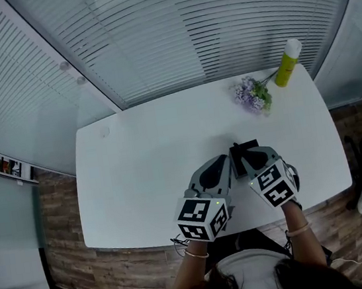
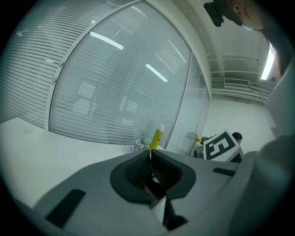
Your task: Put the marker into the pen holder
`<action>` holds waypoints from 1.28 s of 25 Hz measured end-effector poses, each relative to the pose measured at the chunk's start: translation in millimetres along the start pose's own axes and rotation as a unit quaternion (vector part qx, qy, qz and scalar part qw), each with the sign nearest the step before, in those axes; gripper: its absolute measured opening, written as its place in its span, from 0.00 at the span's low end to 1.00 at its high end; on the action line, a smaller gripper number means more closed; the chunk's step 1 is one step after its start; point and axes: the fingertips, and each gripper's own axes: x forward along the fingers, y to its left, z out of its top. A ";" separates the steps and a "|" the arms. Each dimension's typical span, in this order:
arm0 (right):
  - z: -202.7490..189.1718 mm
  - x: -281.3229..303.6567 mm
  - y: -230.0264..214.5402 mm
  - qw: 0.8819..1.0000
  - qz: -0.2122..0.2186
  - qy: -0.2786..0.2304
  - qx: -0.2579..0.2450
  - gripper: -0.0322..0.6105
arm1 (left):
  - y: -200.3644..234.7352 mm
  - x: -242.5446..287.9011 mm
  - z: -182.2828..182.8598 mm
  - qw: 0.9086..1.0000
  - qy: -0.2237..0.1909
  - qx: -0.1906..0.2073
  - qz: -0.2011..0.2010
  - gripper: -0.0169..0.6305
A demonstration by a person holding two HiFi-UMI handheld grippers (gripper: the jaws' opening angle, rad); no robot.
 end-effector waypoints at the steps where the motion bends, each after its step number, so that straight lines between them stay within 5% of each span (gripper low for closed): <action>1: -0.2 0.5 0.3 1.000 0.001 0.004 -0.002 0.16 | 0.4 0.2 -0.2 1.000 0.000 0.000 0.000 0.07; 32: -12.0 12.8 8.7 0.991 0.058 0.115 -0.026 0.16 | 9.6 -0.8 -1.9 1.000 0.005 -0.013 -0.010 0.07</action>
